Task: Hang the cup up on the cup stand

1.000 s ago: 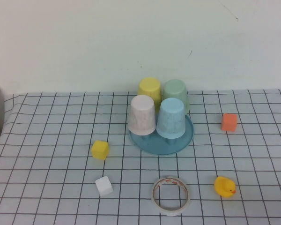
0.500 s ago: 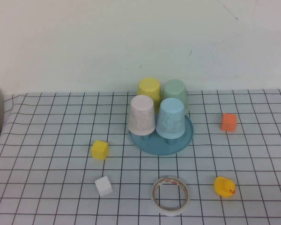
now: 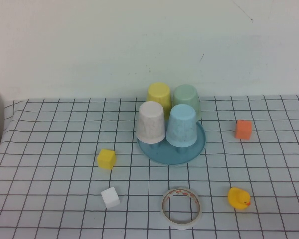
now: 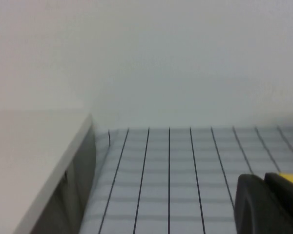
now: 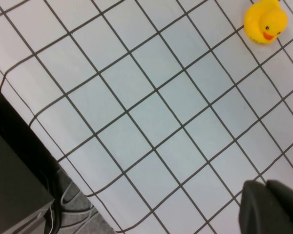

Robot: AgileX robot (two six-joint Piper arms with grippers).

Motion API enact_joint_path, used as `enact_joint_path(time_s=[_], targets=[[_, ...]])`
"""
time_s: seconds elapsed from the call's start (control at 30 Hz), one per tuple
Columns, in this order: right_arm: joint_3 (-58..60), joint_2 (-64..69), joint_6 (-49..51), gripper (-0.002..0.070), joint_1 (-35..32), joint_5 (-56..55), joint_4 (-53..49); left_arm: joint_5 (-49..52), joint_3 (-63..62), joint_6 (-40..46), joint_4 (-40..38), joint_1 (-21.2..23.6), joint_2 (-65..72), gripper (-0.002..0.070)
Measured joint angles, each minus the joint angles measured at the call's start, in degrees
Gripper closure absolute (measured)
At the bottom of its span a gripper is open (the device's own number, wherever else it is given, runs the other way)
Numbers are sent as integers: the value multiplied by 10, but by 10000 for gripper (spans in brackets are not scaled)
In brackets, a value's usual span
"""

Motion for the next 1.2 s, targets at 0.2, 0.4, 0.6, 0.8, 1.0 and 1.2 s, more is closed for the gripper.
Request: enact_joint_path(time_s=[0.2,0.4,0.6,0.8,1.0,1.2], targets=[[0,0,0,678,0,0,0,158,0,81,-86,0,0,676],[0,0,0,678,0,0,0,169,-1,102,-100,0,-1,676],[0,0,0,678,0,0,0,170,-1,103,-100,0,-1,676],[0,0,0,678,0,0,0,171,-1,100,-102,0,-1,676],[0,0,0,678,0,0,0,171,-1,101,-104,-26,-1,676],[0,0,0,678,0,0,0,172,-2,137,-99,-32,-1,676]])
